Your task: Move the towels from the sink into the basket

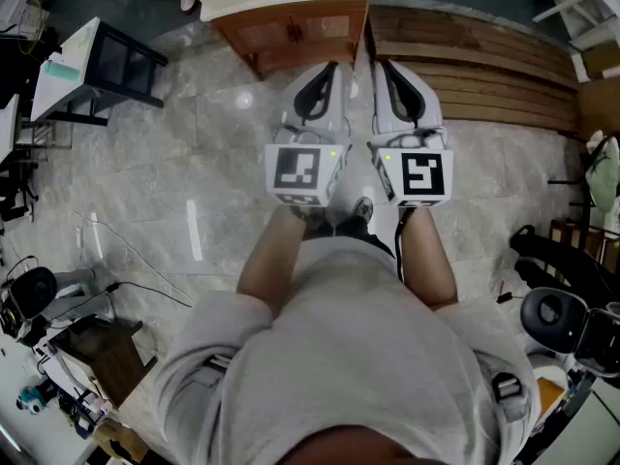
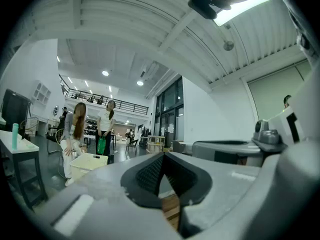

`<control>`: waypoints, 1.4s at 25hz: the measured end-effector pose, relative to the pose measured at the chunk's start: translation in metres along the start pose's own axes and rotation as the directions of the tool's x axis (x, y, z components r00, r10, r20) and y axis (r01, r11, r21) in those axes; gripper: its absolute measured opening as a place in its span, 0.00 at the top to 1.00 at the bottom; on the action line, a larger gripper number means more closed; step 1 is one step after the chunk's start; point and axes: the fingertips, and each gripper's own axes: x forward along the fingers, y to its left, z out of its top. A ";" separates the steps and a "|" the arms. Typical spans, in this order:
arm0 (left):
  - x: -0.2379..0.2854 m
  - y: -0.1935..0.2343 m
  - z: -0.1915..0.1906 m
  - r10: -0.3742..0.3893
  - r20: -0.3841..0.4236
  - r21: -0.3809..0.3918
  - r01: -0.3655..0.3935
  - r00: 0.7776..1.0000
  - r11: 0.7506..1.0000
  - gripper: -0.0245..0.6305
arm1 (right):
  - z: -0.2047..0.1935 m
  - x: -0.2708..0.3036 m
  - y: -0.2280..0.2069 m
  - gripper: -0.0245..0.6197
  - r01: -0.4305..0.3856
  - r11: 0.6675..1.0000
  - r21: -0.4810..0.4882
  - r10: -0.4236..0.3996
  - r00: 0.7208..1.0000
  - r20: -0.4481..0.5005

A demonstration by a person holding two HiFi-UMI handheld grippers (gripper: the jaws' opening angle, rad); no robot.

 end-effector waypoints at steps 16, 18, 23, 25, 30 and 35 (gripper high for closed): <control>-0.018 0.064 -0.010 0.041 -0.009 -0.033 -0.041 0.999 0.999 0.94 | -0.005 0.044 0.056 0.96 -0.057 0.998 -0.025 0.056 0.998 -0.032; -0.023 0.077 -0.007 0.047 -0.003 -0.031 -0.047 0.999 0.998 0.94 | -0.004 0.051 0.069 0.96 -0.068 0.997 -0.020 0.068 0.997 -0.025; -0.031 0.105 -0.005 0.046 0.004 -0.030 -0.046 0.999 0.998 0.94 | -0.002 0.066 0.094 0.96 -0.072 0.997 -0.016 0.072 0.997 -0.018; -0.031 0.115 -0.006 0.043 0.006 -0.034 -0.043 0.999 0.999 0.94 | -0.005 0.075 0.101 0.96 -0.072 0.997 -0.017 0.072 0.997 -0.022; -0.022 0.135 -0.014 0.039 -0.010 -0.053 -0.040 0.999 0.998 0.94 | -0.013 0.092 0.101 0.96 -0.053 0.998 -0.016 0.052 0.998 -0.038; 0.012 0.149 -0.029 0.042 -0.030 -0.052 -0.044 0.999 0.998 0.94 | -0.032 0.121 0.077 0.96 -0.041 0.999 0.000 0.040 0.998 -0.053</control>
